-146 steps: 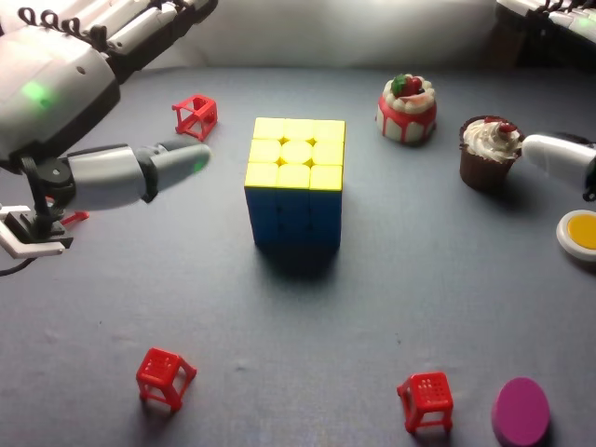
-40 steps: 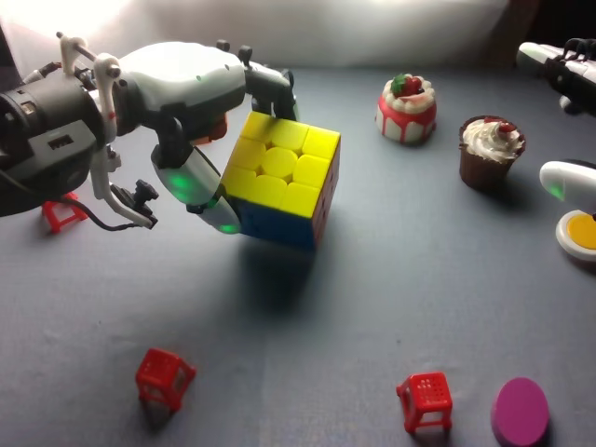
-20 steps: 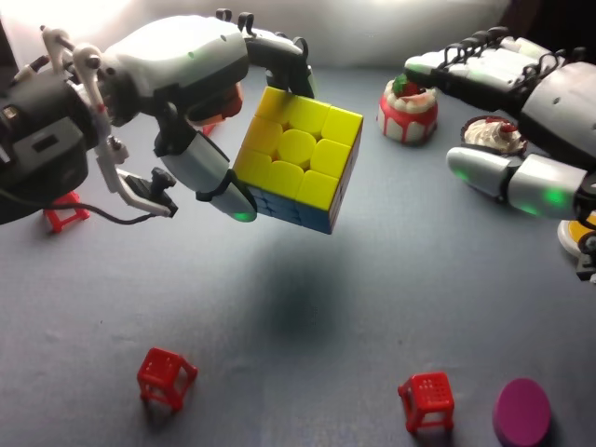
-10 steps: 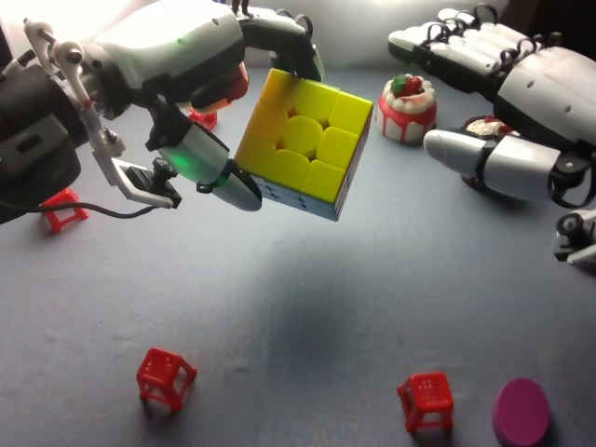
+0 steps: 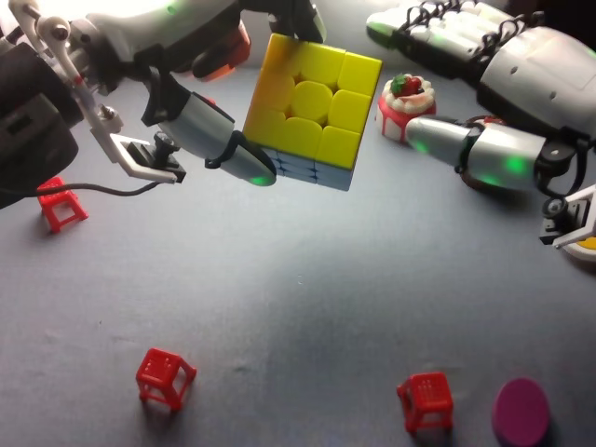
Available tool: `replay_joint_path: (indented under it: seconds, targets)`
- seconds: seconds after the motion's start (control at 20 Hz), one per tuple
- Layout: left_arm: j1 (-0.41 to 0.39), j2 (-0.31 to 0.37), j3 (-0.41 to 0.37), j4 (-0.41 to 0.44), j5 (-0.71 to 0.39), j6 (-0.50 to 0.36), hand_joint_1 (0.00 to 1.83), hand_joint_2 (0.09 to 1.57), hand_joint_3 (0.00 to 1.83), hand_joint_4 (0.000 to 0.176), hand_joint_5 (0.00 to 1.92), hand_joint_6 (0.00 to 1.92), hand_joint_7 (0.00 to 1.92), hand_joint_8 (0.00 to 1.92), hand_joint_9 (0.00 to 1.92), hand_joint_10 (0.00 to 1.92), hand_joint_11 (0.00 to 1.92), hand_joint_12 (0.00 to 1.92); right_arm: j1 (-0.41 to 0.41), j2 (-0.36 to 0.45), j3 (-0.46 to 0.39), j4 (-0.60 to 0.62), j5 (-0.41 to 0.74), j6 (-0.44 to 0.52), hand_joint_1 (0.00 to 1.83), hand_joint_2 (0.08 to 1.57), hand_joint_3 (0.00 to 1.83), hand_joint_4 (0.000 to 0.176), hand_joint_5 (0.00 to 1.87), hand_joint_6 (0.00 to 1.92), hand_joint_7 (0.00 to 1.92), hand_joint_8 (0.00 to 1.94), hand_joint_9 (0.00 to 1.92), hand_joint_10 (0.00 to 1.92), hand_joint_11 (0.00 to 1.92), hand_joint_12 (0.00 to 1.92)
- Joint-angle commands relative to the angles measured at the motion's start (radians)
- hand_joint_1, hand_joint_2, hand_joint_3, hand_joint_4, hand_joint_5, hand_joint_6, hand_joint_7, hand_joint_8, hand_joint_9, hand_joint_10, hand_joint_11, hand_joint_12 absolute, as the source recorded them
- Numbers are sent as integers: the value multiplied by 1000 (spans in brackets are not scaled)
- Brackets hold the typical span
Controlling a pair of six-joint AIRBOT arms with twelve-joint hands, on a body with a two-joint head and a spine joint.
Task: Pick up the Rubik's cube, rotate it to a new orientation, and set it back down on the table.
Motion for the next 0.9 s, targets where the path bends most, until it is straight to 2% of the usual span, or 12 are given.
replay_joint_path:
  seconds: [0.0, 0.15, 0.2, 0.25, 0.3, 0.35, 0.4, 0.5, 0.65, 0.75, 0.85]
  targets:
    - [-23, 4, -2, -42, -160, -12, 1471, 560, 1175, 0, 1209, 1921, 1288, 1921, 1370, 1921, 1467, 1921, 16, -4, 2, 19, 114, 5, 0, 1525, 0, 0, 75, 0, 112, 2, 105, 11, 0, 572]
    - [-18, 5, -1, -54, -170, -11, 1512, 509, 1261, 0, 1223, 1921, 1330, 1921, 1417, 1921, 1510, 1921, 16, -6, 2, 11, 104, 5, 0, 1533, 0, 0, 235, 52, 194, 19, 171, 40, 0, 621]
    - [-18, 6, -2, -55, -170, -10, 1567, 520, 1259, 0, 1224, 1921, 1342, 1921, 1430, 1921, 1523, 1921, 15, -6, 2, 9, 100, 5, 40, 1520, 0, 0, 239, 45, 232, 25, 241, 86, 0, 778]
    - [-16, 6, -2, -59, -174, -8, 1565, 531, 1254, 0, 1229, 1921, 1349, 1921, 1436, 1921, 1528, 1921, 14, -7, 2, 7, 98, 5, 100, 1463, 3, 0, 269, 48, 284, 22, 188, 472, 0, 1075]
    - [-15, 7, -2, -63, -176, -8, 1574, 547, 1228, 0, 1233, 1921, 1350, 1921, 1435, 1921, 1520, 1921, 12, -8, 2, 4, 95, 5, 174, 1430, 0, 0, 282, 60, 311, 22, 107, 774, 0, 1280]
    - [-14, 8, -2, -63, -175, -6, 1584, 547, 1214, 0, 1243, 1921, 1348, 1921, 1430, 1921, 1509, 1921, 10, -9, 2, -2, 91, 5, 264, 1398, 0, 0, 315, 124, 322, 19, 52, 892, 0, 1341]
    - [-13, 9, -2, -65, -176, -4, 1565, 567, 1183, 0, 1232, 1921, 1354, 1921, 1427, 1921, 1509, 1921, 10, -10, 2, -12, 86, 5, 318, 1358, 0, 0, 273, 121, 311, 11, 27, 912, 0, 1344]
    - [-11, 11, -2, -73, -179, -3, 1545, 583, 1157, 0, 1233, 1921, 1370, 1921, 1442, 1921, 1526, 1921, 8, -10, 2, -20, 83, 5, 371, 1317, 0, 0, 245, 125, 314, 8, 15, 898, 0, 1216]
    - [-8, 12, -1, -81, -180, 0, 1490, 615, 1106, 0, 1209, 1921, 1362, 1921, 1439, 1921, 1522, 1921, 7, -10, 0, -28, 83, 5, 414, 1302, 0, 0, 248, 123, 345, 15, 0, 981, 0, 1362]
    - [-5, 12, -1, -83, -180, 0, 1492, 637, 1075, 0, 1177, 1921, 1345, 1921, 1427, 1921, 1516, 1921, 7, -10, -3, -35, 84, 5, 382, 1291, 0, 0, 243, 146, 364, 22, 0, 1041, 0, 1582]
    - [-3, 12, 0, -90, -181, 1, 1509, 641, 1057, 0, 1181, 1921, 1323, 1921, 1401, 1921, 1488, 1921, 7, -9, -10, -44, 92, 5, 339, 1304, 3, 0, 210, 218, 374, 28, 0, 1039, 0, 1651]
